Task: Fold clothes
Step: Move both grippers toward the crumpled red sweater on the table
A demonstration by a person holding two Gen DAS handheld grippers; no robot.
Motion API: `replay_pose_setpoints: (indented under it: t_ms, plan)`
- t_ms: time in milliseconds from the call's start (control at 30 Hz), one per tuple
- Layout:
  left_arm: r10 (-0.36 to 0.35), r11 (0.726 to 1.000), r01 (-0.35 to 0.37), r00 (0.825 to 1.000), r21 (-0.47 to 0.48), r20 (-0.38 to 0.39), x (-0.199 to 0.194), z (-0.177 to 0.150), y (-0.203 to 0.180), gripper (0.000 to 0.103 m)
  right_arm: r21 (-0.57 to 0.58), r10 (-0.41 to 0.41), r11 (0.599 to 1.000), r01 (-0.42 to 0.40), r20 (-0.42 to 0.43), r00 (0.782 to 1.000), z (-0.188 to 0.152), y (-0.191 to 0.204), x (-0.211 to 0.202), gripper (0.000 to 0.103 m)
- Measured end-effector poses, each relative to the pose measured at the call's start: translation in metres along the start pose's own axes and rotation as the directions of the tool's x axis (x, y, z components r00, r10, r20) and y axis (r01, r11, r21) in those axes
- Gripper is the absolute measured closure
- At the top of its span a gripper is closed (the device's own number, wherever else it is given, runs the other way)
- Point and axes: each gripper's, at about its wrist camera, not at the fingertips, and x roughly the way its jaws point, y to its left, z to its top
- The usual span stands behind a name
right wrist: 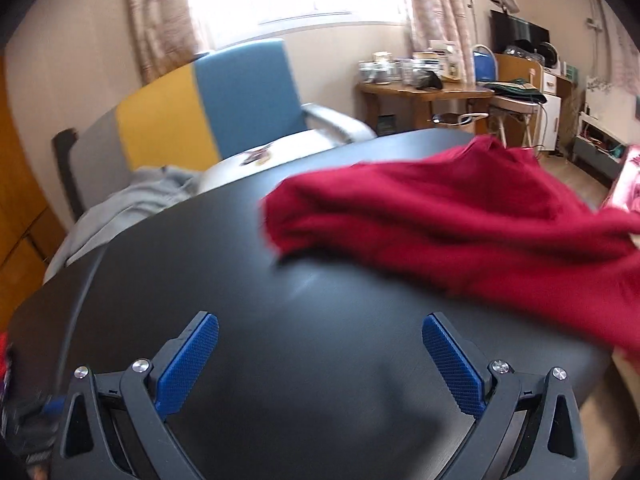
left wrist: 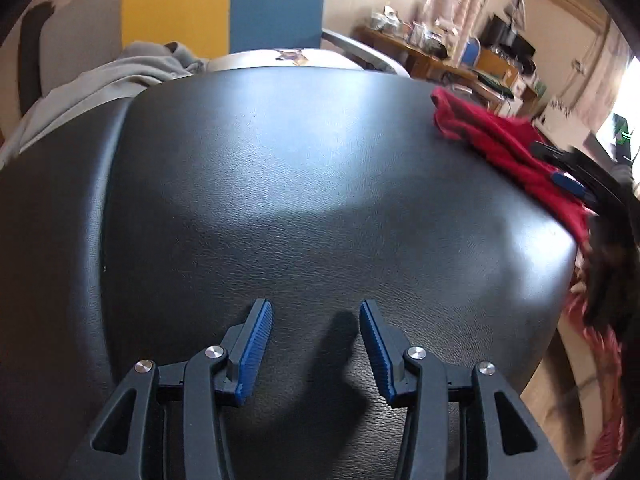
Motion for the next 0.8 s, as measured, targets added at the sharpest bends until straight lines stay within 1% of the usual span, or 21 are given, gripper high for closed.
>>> replay_pose_setpoints:
  t_ms: [100, 133, 200, 267, 300, 333, 400, 467, 500, 533, 567, 600, 633, 667, 700, 767, 800]
  plan:
    - [-0.042, 0.998, 0.043, 0.999, -0.042, 0.016, -0.003, -0.002, 0.011, 0.056, 0.056, -0.084, 0.995, 0.086, -0.041, 0.996, 0.035, -0.026, 0.040, 0.000]
    - [-0.065, 0.996, 0.066, 0.998, -0.063, 0.023, -0.004, 0.000, 0.015, 0.056, 0.079, -0.107, 0.991, 0.113, -0.072, 0.992, 0.041, -0.032, 0.054, 0.000]
    - [-0.116, 0.988, 0.119, 0.992, -0.098, 0.041, -0.005, -0.001, 0.022, 0.050, 0.123, -0.149, 0.978, 0.166, -0.140, 0.979, 0.052, -0.043, 0.082, 0.000]
    - [-0.174, 0.976, 0.180, 0.983, -0.123, 0.054, -0.005, -0.001, 0.033, 0.050, 0.152, -0.131, 0.974, 0.165, -0.211, 0.969, 0.051, -0.042, 0.103, 0.000]
    - [-0.196, 0.970, 0.202, 0.979, -0.134, 0.056, -0.005, -0.001, 0.036, 0.050, 0.101, -0.157, 0.978, 0.181, -0.211, 0.965, 0.050, -0.029, 0.106, 0.000]
    - [-0.211, 0.965, 0.217, 0.976, -0.147, 0.058, -0.006, 0.000, 0.038, 0.050, 0.078, -0.153, 0.982, 0.173, -0.213, 0.965, 0.048, -0.021, 0.108, 0.000]
    - [-0.227, 0.958, 0.234, 0.972, -0.165, 0.062, -0.006, 0.001, 0.042, 0.050, 0.018, -0.092, 0.995, 0.098, -0.212, 0.973, 0.037, 0.006, 0.104, 0.000]
    - [-0.212, 0.966, 0.218, 0.976, -0.141, 0.055, -0.006, 0.003, 0.039, 0.051, -0.042, -0.026, 0.999, 0.016, -0.233, 0.972, 0.026, 0.036, 0.097, 0.000]
    - [-0.196, 0.973, 0.200, 0.979, -0.119, 0.048, -0.006, 0.003, 0.035, 0.051, -0.047, 0.020, 0.998, -0.032, -0.239, 0.971, 0.021, 0.049, 0.090, 0.000]
    - [-0.177, 0.979, 0.180, 0.983, -0.097, 0.039, -0.007, 0.004, 0.031, 0.051, -0.032, 0.090, 0.994, -0.101, -0.248, 0.965, 0.018, 0.060, 0.082, 0.000]
    - [-0.168, 0.981, 0.170, 0.985, -0.088, 0.034, -0.007, 0.005, 0.028, 0.051, -0.014, 0.162, 0.985, -0.171, -0.256, 0.953, 0.015, 0.071, 0.073, 0.000]
    - [-0.162, 0.983, 0.164, 0.986, -0.083, 0.027, -0.008, 0.006, 0.027, 0.051, 0.044, 0.280, 0.959, -0.279, -0.276, 0.919, 0.012, 0.079, 0.065, 0.000]
    - [-0.163, 0.983, 0.164, 0.986, -0.084, 0.022, -0.011, 0.005, 0.027, 0.051, 0.096, 0.381, 0.925, -0.369, -0.276, 0.883, 0.009, 0.085, 0.056, 0.000]
    - [-0.165, 0.982, 0.166, 0.986, -0.087, 0.018, -0.013, 0.004, 0.028, 0.052, 0.146, 0.474, 0.880, -0.451, -0.268, 0.838, 0.005, 0.090, 0.047, 0.000]
    - [-0.166, 0.982, 0.166, 0.986, -0.089, 0.013, -0.016, 0.003, 0.028, 0.051, 0.108, 0.480, 0.877, -0.468, -0.251, 0.841, 0.004, 0.093, 0.034, 0.000]
    - [-0.155, 0.983, 0.156, 0.988, -0.096, 0.012, -0.021, -0.001, 0.030, 0.051, 0.011, 0.471, 0.877, -0.480, -0.214, 0.856, 0.002, 0.099, 0.009, 0.000]
    - [-0.150, 0.983, 0.150, 0.989, -0.104, 0.012, -0.023, -0.001, 0.032, 0.051, -0.058, 0.417, 0.900, -0.432, -0.173, 0.892, 0.010, 0.096, 0.000, 0.000]
